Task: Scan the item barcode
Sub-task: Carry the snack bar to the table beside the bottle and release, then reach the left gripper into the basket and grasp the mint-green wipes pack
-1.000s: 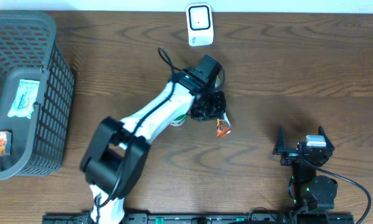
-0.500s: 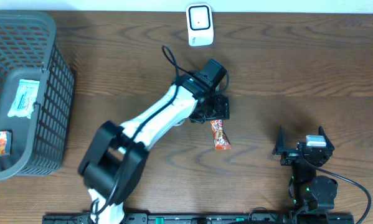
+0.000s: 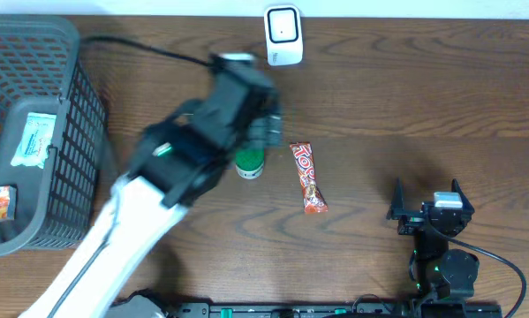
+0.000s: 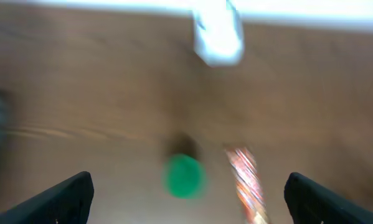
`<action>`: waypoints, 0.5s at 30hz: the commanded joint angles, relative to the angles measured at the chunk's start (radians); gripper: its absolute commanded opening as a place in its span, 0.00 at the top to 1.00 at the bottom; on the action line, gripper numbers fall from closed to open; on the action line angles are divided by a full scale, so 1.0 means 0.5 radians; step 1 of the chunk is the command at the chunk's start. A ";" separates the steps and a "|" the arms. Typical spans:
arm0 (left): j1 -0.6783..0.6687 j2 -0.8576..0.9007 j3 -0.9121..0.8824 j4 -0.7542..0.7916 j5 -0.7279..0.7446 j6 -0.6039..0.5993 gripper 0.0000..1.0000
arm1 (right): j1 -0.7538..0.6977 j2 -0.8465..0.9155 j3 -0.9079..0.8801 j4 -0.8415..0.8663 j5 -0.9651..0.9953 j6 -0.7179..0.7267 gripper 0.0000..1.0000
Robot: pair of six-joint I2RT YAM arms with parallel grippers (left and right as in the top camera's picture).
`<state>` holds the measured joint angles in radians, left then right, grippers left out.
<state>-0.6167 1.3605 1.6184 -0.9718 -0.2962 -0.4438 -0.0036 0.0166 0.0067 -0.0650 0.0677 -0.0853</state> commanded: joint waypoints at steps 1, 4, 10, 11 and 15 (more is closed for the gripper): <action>0.167 -0.222 0.028 -0.033 -0.597 0.047 0.02 | 0.022 -0.019 -0.002 -0.006 0.018 -0.018 0.01; 0.448 -0.380 0.028 -0.072 -0.598 -0.068 0.02 | 0.022 -0.019 -0.002 -0.006 0.018 -0.019 0.01; 1.218 -0.512 0.027 -0.196 -0.574 -0.321 0.02 | 0.022 -0.019 -0.002 -0.006 0.017 -0.018 0.01; 1.333 -0.513 0.027 -0.205 -0.545 -0.321 0.02 | 0.022 -0.019 -0.002 -0.006 0.018 -0.018 0.01; 1.663 -0.500 0.023 -0.217 -0.330 -0.401 0.02 | 0.022 -0.019 -0.002 -0.006 0.018 -0.019 0.01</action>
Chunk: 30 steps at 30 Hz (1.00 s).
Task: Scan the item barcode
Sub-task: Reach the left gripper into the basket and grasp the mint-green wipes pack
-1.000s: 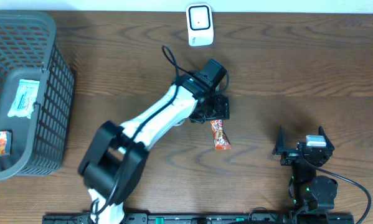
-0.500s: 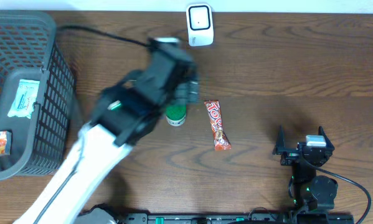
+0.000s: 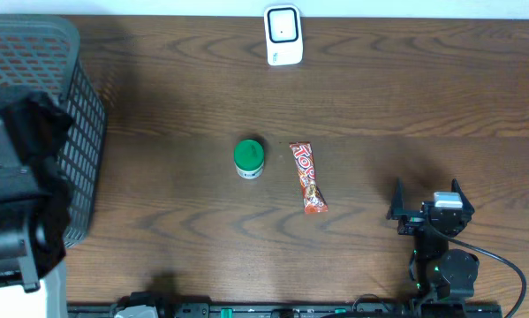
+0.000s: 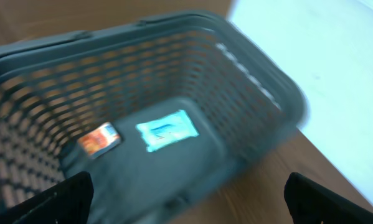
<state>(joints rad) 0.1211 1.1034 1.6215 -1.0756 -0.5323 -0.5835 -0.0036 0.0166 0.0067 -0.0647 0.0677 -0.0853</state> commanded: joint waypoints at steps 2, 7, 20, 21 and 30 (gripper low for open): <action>0.335 0.035 0.005 -0.010 0.223 -0.224 0.02 | 0.022 -0.019 -0.002 -0.007 0.018 -0.019 0.01; 0.661 0.175 -0.037 -0.018 0.487 -0.272 0.02 | 0.022 -0.019 -0.002 -0.007 0.018 -0.019 0.01; 1.071 0.624 -0.241 0.271 1.125 -0.210 0.02 | 0.022 -0.019 -0.002 -0.007 0.018 -0.019 0.01; 1.089 0.655 -0.264 0.308 1.179 -0.210 0.02 | 0.022 -0.019 -0.002 -0.007 0.018 -0.019 0.01; 1.181 0.899 -0.504 0.719 1.381 -0.185 0.02 | 0.022 -0.019 -0.002 -0.008 0.018 -0.018 0.01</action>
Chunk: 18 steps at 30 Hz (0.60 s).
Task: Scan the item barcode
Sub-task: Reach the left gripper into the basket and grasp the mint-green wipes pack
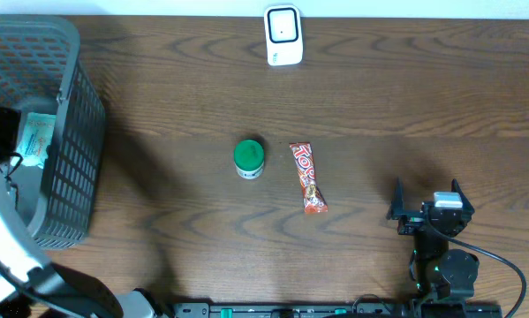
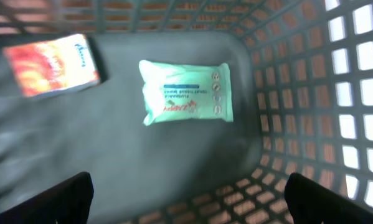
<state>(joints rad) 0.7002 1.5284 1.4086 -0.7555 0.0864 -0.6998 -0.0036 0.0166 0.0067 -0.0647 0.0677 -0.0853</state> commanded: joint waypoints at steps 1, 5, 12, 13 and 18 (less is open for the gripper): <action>0.025 0.063 -0.123 0.169 0.183 0.079 0.02 | 0.022 -0.019 -0.002 -0.007 0.018 -0.018 0.01; 0.024 0.082 -0.288 0.447 0.248 0.105 0.02 | 0.022 -0.019 -0.002 -0.007 0.018 -0.018 0.01; 0.039 0.086 -0.597 0.881 0.262 0.094 0.02 | 0.022 -0.019 -0.002 -0.007 0.018 -0.018 0.01; 0.047 0.090 -0.635 0.932 0.262 0.084 0.02 | 0.022 -0.019 -0.002 -0.007 0.018 -0.019 0.01; 0.082 0.142 -0.750 1.073 0.263 0.005 0.02 | 0.022 -0.019 -0.002 -0.007 0.018 -0.018 0.01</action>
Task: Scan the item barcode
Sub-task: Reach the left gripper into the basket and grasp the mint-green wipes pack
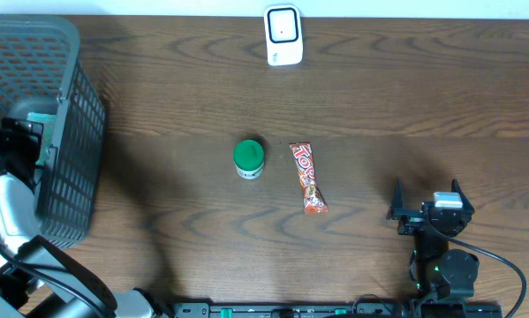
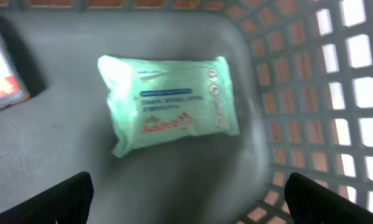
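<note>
My left gripper (image 2: 186, 208) stands open inside the grey basket (image 1: 77, 132), low over a mint-green pack of wipes (image 2: 167, 104) lying flat on the basket floor. Nothing is between its fingers (image 2: 56, 199). An orange and white box (image 2: 0, 70) lies left of the pack, partly cut off. In the overhead view the left arm (image 1: 17, 146) covers most of the basket's inside. The white scanner (image 1: 283, 35) stands at the table's far edge. My right gripper (image 1: 427, 205) rests open at the near right.
A green-lidded jar (image 1: 248, 158) and a red candy bar (image 1: 307, 177) lie side by side in the middle of the wooden table. The basket's lattice wall (image 2: 339, 93) rises close on the right of the left gripper.
My left gripper has come lower over the wipes pack, which now fills more of the wrist view. The orange box has slid toward the left edge. The right arm is unchanged.
My left gripper was open above the green jar and candy bar at mid-table. Then it was over the basket at the left, looking in from above. Then it was inside the basket above the wipes pack, and now closer to it.
</note>
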`<action>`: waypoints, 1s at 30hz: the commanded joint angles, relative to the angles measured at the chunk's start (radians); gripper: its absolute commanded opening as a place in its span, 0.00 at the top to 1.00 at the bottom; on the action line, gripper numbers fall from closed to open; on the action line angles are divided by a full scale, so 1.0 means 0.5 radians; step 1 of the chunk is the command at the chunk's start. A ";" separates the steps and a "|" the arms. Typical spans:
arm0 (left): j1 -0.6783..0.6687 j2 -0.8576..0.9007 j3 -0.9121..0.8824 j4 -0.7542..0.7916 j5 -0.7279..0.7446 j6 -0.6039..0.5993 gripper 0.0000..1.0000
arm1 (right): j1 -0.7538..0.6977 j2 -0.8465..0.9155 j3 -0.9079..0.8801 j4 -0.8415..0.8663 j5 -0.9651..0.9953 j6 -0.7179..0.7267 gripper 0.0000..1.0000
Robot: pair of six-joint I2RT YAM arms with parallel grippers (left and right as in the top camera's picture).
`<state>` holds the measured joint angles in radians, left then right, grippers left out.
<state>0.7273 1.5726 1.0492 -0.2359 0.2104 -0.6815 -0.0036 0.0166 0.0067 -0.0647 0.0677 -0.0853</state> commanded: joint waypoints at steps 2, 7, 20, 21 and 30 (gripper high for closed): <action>0.028 0.098 -0.031 0.059 0.014 -0.022 0.02 | 0.022 -0.019 -0.002 -0.007 0.018 -0.019 0.01; 0.028 0.245 -0.031 0.144 0.033 -0.023 0.02 | 0.022 -0.019 -0.002 -0.007 0.018 -0.018 0.01; 0.027 0.589 -0.031 0.298 0.053 -0.027 0.02 | 0.022 -0.019 -0.002 -0.007 0.018 -0.018 0.01; 0.027 0.612 -0.031 0.309 0.055 -0.034 0.02 | 0.022 -0.019 -0.002 -0.007 0.018 -0.018 0.01; 0.022 0.929 -0.031 0.419 0.397 -0.069 0.02 | 0.022 -0.019 -0.002 -0.007 0.018 -0.018 0.01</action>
<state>0.7406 1.8961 1.0962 0.0235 0.3214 -0.6876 -0.0036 0.0166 0.0067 -0.0647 0.0677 -0.0853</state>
